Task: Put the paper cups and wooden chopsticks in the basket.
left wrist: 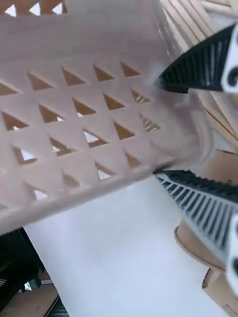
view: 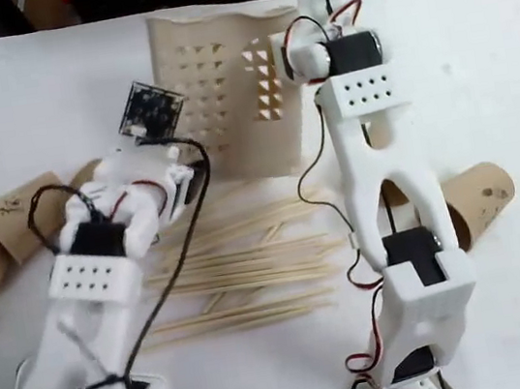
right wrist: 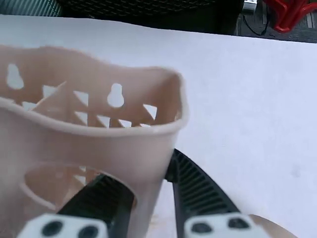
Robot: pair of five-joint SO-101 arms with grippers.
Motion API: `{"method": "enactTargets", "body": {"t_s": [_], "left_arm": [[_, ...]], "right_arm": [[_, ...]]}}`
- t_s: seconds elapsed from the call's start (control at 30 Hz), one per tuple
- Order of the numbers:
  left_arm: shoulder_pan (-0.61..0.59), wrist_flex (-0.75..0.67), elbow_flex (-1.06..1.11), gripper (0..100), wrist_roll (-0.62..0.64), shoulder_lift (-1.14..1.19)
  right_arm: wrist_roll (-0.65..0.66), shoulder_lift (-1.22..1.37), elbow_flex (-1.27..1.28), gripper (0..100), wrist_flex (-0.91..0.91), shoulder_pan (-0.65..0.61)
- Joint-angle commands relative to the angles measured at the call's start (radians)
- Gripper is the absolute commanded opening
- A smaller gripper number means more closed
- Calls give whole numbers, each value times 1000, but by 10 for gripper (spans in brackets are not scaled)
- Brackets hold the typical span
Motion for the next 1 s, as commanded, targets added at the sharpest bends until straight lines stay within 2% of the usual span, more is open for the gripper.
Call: {"method": "enactTargets", "body": {"t_s": [0.0,0.17,0.33,0.53,0.8,0.97], "left_arm": [[-12,-97,-25,256,14,73],[-61,-161,-23,256,15,125],[-65,-209,-25,256,15,213],[-67,-241,-18,258,15,286],[-59,-241,-17,257,48,297],[-59,-241,-17,257,49,297]], "right_arm": [[52,-28,-87,16,41,-67],[75,-28,-80,17,87,-58],[75,-15,-40,17,45,-28],[66,-81,175,17,-81,-27],[83,-387,657,17,-392,-27],[137,-524,732,17,-440,-51]]}}
